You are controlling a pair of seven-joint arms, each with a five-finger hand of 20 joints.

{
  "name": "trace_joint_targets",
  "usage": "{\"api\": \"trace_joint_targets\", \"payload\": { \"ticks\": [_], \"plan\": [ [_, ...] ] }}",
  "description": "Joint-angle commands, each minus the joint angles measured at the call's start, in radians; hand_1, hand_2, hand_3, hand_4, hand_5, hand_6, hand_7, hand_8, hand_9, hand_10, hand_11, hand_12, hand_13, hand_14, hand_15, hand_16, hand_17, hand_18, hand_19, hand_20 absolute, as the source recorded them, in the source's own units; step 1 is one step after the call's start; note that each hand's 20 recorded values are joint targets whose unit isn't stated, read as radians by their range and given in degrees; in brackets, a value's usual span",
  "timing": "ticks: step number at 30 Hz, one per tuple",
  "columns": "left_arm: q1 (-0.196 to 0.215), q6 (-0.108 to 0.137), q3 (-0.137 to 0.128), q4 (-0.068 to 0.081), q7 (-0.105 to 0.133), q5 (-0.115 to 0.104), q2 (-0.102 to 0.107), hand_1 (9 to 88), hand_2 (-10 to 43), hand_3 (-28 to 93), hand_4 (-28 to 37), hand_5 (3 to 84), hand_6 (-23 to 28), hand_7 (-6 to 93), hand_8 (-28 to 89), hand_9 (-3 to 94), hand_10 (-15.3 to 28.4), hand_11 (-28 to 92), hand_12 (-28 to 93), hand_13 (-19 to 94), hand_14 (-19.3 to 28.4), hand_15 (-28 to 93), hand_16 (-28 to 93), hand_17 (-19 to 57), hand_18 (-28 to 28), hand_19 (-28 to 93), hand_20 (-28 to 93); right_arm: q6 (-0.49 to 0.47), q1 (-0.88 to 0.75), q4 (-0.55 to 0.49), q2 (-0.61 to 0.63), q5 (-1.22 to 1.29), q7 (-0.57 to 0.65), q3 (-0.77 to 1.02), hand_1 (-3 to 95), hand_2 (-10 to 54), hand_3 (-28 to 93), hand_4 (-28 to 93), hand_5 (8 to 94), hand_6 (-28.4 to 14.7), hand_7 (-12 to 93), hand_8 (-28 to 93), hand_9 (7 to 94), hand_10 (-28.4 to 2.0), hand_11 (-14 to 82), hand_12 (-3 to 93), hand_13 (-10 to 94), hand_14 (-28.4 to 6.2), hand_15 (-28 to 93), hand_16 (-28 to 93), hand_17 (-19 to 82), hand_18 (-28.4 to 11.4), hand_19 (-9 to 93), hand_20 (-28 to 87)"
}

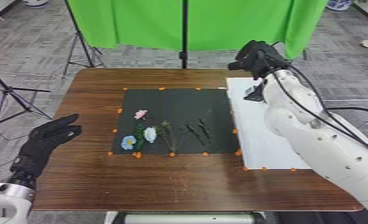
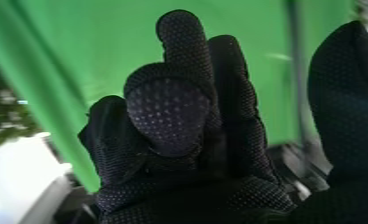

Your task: Arrange flowers

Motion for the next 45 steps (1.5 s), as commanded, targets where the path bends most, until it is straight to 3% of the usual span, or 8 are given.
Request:
{"api": "trace_joint_targets", "payload": {
  "ticks": [1,14,21,25,29,34,37,45],
  "plan": [
    [-0.004,-0.008,0.006,0.005,-0.008,0.006,-0.001,37.2,-7.0,65,-8.3,43.4,5.2,9.2,-6,47.2,14.2,16,10,40,17.4,15,-3,8.6,14.3,16,16,0.008,-0.027,0.123,0.029,-0.030,0.035,-0.043,34.2,-9.5,65,-14,63.5,0.3,16,-9,78.6,-14.3,23.4,22.7,86,-5.2,61,30,55,-18.2,93,51],
    [-0.003,-0.014,0.003,0.006,-0.011,0.014,-0.005,37.2,-7.1,65,-8.2,43.3,5.2,9.1,-6,47.1,14.1,16,10,40,17.3,15,-3,8.6,14.3,16,16,-0.049,-0.074,0.186,0.043,-0.066,0.104,-0.044,35.4,-9.5,66,-15,62.9,1.0,16,-10,75.6,-14.4,24.4,24.3,86,-4.6,61,30,55,-18.1,93,52],
    [0.005,-0.021,-0.003,0.001,-0.027,0.010,-0.004,37.2,-7.1,65,-8.2,43.3,5.2,9.2,-6,47.0,14.1,16,10,40,17.2,15,-3,8.6,14.3,16,16,-0.006,-0.113,0.222,0.027,-0.117,0.094,-0.063,38.4,-9.5,67,-16,63.6,2.3,17,-10,75.7,-14.2,25.4,24.7,86,-4.3,62,30,55,-17.9,93,52],
    [0.003,-0.024,-0.003,0.002,-0.031,0.009,-0.003,37.2,-7.0,65,-8.2,43.2,5.2,9.1,-6,47.1,14.2,16,10,40,17.3,15,-3,8.6,14.3,16,16,0.094,-0.121,0.255,0.019,-0.155,0.096,-0.102,43.5,-9.5,67,-18,64.4,3.1,19,-11,76.8,-12.8,27.1,25.1,87,-3.0,63,30,57,-17.0,93,53],
    [-0.014,-0.020,0.005,0.013,-0.009,0.013,-0.003,37.3,-7.1,65,-8.2,43.3,5.2,9.1,-6,47.1,14.1,16,10,40,17.3,15,-3,8.6,14.3,15,16,0.246,-0.102,0.299,0.012,-0.175,0.102,-0.157,54.9,-9.5,58,-19,66.6,3.0,21,-3,83.7,-9.2,14.3,41.2,89,-1.7,63,30,59,-16.2,93,54],
    [-0.011,-0.020,0.006,0.012,-0.006,0.014,-0.008,37.5,-6.9,65,-8.3,43.3,5.2,9.2,-6,47.1,14.0,16,10,39,17.3,15,-3,8.6,14.3,15,16,0.411,-0.088,0.339,0.001,-0.182,0.084,-0.213,62.5,-9.5,56,-20,73.1,2.3,25,3,89.1,-7.9,11.8,44.8,92,-0.5,61,31,62,-15.1,93,54],
    [-0.007,-0.019,0.004,0.010,-0.005,0.015,-0.010,37.5,-6.9,65,-8.1,43.2,5.2,9.2,-6,47.1,14.1,16,10,39,17.2,15,-3,8.6,14.3,15,16,0.430,-0.085,0.318,0.008,-0.178,0.079,-0.201,65.2,-9.5,55,-20,77.3,1.3,27,6,91.0,-7.7,12.2,44.8,93,-0.3,61,32,63,-14.6,93,54],
    [0.007,-0.015,-0.010,0.000,-0.007,0.013,-0.008,37.4,-6.9,65,-8.1,43.3,5.2,9.2,-6,47.2,14.1,16,10,40,17.4,15,-3,8.6,14.3,15,16,0.402,-0.049,0.112,0.067,-0.113,0.077,-0.154,65.8,-9.5,55,-19,78.8,0.0,27,7,91.8,-8.0,12.0,44.6,94,0.3,60,33,64,-14.0,93,54]
  ]
}}
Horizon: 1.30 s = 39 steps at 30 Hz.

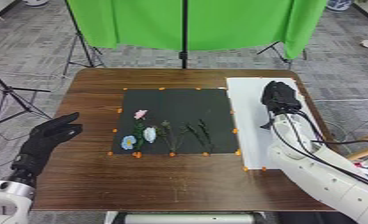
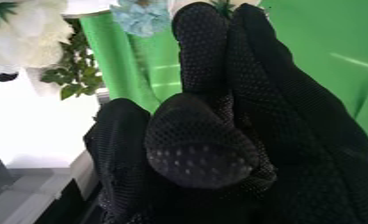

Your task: Arrange flowers

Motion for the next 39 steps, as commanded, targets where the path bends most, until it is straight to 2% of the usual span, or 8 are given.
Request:
{"api": "trace_joint_targets", "payload": {
  "ticks": [1,7,8,14,18,24,34,39],
  "plan": [
    [0.021,-0.003,-0.010,-0.005,-0.003,0.006,-0.008,37.4,-6.9,65,-8.1,43.3,5.3,9.2,-6,47.2,14.1,17,10,40,17.4,15,-3,8.6,14.3,15,16,-0.038,0.040,-0.208,0.045,0.064,-0.022,0.036,65.8,-9.5,55,-19,78.8,-0.1,27,8,91.8,-8.1,12.0,44.8,94,0.3,60,33,64,-14.0,93,54],
    [0.029,-0.002,-0.018,-0.012,-0.004,0.006,-0.004,37.3,-6.9,65,-8.2,43.4,5.3,9.1,-6,47.1,14.1,16,10,39,17.4,15,-3,8.6,14.3,15,16,-0.167,0.114,-0.367,0.028,0.291,-0.063,0.046,65.6,-9.5,56,-19,79.0,-0.2,27,8,91.7,-8.0,11.9,45.1,94,0.5,60,34,64,-14.0,93,54],
    [0.034,0.004,-0.020,-0.016,-0.005,0.007,-0.006,37.3,-6.9,65,-8.2,43.4,5.3,9.1,-6,47.1,14.1,16,10,39,17.4,15,-3,8.6,14.3,15,16,-0.198,0.140,-0.375,0.015,0.333,-0.073,0.035,65.5,-9.5,56,-19,79.0,-0.3,27,8,91.7,-8.0,11.9,45.1,94,0.5,60,34,64,-14.0,93,54],
    [0.025,0.003,-0.016,-0.014,-0.008,0.008,0.001,37.2,-7.0,65,-8.2,43.3,5.2,9.2,-6,47.1,14.2,16,10,39,17.3,15,-3,8.6,14.3,15,16,-0.318,0.221,-0.389,-0.076,0.449,-0.106,-0.038,65.6,-9.5,56,-18,79.1,-0.5,26,9,91.7,-8.6,11.5,44.9,93,0.6,60,34,64,-13.8,93,55],
    [0.018,-0.005,-0.007,-0.011,-0.013,0.008,0.000,37.3,-7.0,65,-8.2,43.3,5.2,9.1,-6,47.1,14.2,16,10,39,17.4,15,-3,8.5,14.3,15,16,-0.321,0.225,-0.374,-0.138,0.405,-0.114,-0.099,65.6,-9.5,56,-18,79.2,-0.5,26,9,91.6,-8.7,11.1,44.8,93,0.6,60,35,64,-13.6,93,55],
    [0.019,-0.005,-0.012,-0.009,-0.013,0.007,-0.003,37.1,-7.1,65,-8.2,43.3,5.2,9.2,-6,46.8,14.0,16,10,39,17.4,15,-3,8.5,14.3,15,16,-0.344,0.199,-0.350,-0.184,0.384,-0.119,-0.153,65.5,-9.5,56,-18,79.1,-0.4,26,10,91.4,-8.6,10.7,44.4,93,0.7,60,35,64,-13.5,93,55],
    [0.022,-0.014,-0.013,-0.009,-0.017,0.007,-0.008,37.1,-7.1,65,-8.1,43.4,5.2,9.2,-6,46.7,13.9,16,10,39,17.3,15,-3,8.2,14.4,15,16,-0.357,0.174,-0.326,-0.193,0.381,-0.118,-0.184,64.8,-9.5,56,-17,78.2,-0.2,26,10,90.7,-8.5,9.8,43.5,92,0.3,60,35,63,-13.5,93,55],
    [0.009,-0.023,-0.009,-0.002,-0.021,0.007,0.001,37.0,-7.1,65,-8.1,43.4,5.2,9.1,-6,46.7,13.9,16,10,39,17.2,14,-3,8.1,14.3,15,16,-0.372,0.161,-0.332,-0.189,0.394,-0.117,-0.182,64.3,-9.5,56,-17,77.6,-0.1,26,9,90.3,-8.4,9.6,43.4,92,0.2,60,35,63,-13.6,93,55]
  ]
}}
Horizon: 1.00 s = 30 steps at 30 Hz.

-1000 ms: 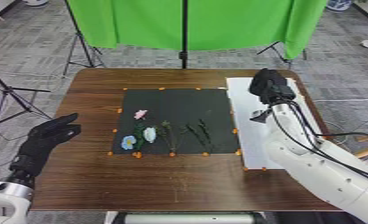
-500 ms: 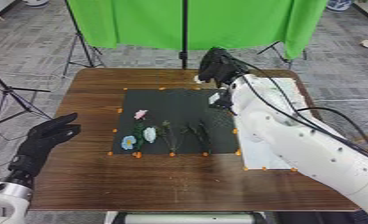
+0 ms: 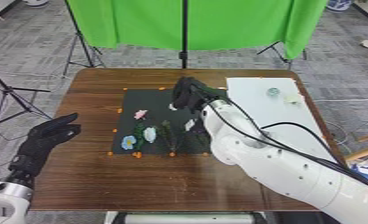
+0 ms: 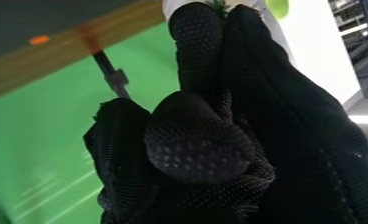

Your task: Arrange flowers

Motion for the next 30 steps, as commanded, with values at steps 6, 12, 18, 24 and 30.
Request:
{"api": "trace_joint_targets", "payload": {
  "ticks": [6,12,18,24,30],
  "plan": [
    [-0.009,-0.032,0.006,0.012,-0.022,0.004,0.004,37.0,-7.2,65,-8.2,43.4,5.2,9.1,-6,46.6,14.0,16,10,39,17.3,14,-3,8.1,14.3,15,16,-0.052,-0.040,-0.014,0.011,0.035,-0.006,0.005,61.5,-9.5,56,-16,76.7,-0.1,26,9,89.6,-9.0,9.3,43.3,91,-0.5,61,34,62,-14.2,93,55],
    [-0.009,-0.035,0.004,0.012,-0.025,0.004,0.005,36.9,-7.3,65,-8.2,43.4,5.2,9.0,-6,46.4,13.9,16,10,39,17.3,14,-3,8.1,14.2,15,16,-0.056,-0.049,-0.019,0.017,0.040,-0.007,0.003,60.1,-9.5,56,-16,76.2,-0.5,26,8,89.4,-10.0,8.8,42.6,91,-0.8,61,34,61,-14.9,93,55],
    [-0.010,-0.038,0.004,0.013,-0.025,0.003,0.005,36.8,-7.4,65,-8.2,43.4,5.2,9.0,-6,46.3,13.8,16,10,39,17.3,14,-3,8.0,14.1,15,16,-0.090,-0.061,-0.019,0.016,0.042,-0.019,0.012,59.2,-9.5,56,-16,76.7,-0.7,24,8,89.0,-10.6,8.6,41.4,91,-0.8,61,34,61,-14.9,93,55],
    [-0.010,-0.037,0.004,0.012,-0.022,0.005,0.004,36.9,-7.4,65,-8.4,43.3,5.2,8.9,-6,46.4,13.9,16,10,39,17.3,14,-3,8.0,14.1,15,16,-0.108,-0.059,-0.021,0.022,0.049,-0.027,0.017,57.9,-9.5,55,-16,75.7,-1.1,22,8,87.1,-10.4,9.1,38.9,91,-0.9,60,34,61,-15.1,93,55],
    [-0.008,-0.036,0.003,0.011,-0.023,0.005,0.002,36.9,-7.5,65,-8.3,43.4,5.2,9.0,-6,46.3,13.8,16,10,39,17.3,14,-3,7.9,14.1,14,16,-0.141,-0.056,-0.022,0.025,0.055,-0.026,0.027,56.8,-9.5,52,-14,74.0,-1.1,21,8,84.7,-9.9,10.8,37.0,91,-0.7,60,34,61,-15.1,93,55]
  ]
}}
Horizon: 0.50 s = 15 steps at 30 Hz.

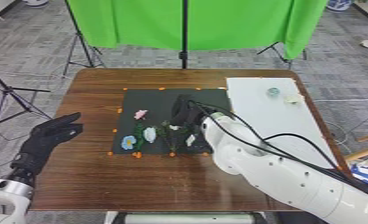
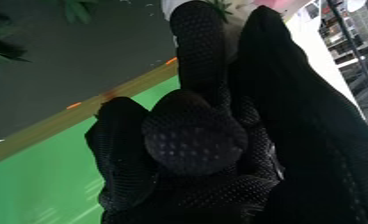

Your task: Arrange flowers

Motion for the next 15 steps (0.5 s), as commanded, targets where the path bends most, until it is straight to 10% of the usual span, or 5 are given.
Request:
{"api": "trace_joint_targets", "payload": {
  "ticks": [1,15],
  "plan": [
    [0.005,-0.012,0.001,0.007,-0.010,0.005,-0.005,36.9,-7.5,65,-8.3,43.3,5.2,8.9,-6,46.3,13.8,16,10,39,17.3,14,-3,7.9,14.0,14,16,-0.048,0.004,-0.011,0.011,0.004,-0.006,0.020,56.6,-9.5,52,-14,73.8,-1.1,21,8,84.3,-10.0,11.4,36.3,91,-0.7,60,34,61,-15.2,93,55],
    [0.009,-0.006,0.000,0.004,-0.004,0.006,-0.010,36.8,-7.6,65,-8.3,43.4,5.3,8.9,-6,46.3,13.9,16,10,39,17.2,14,-3,7.8,14.0,14,16,-0.067,0.017,-0.012,0.016,-0.003,-0.008,0.019,43.1,-9.5,65,-17,67.8,1.0,17,-9,79.5,-12.5,20.9,21.6,90,-1.0,60,34,60,-15.6,93,55]
  ]
}}
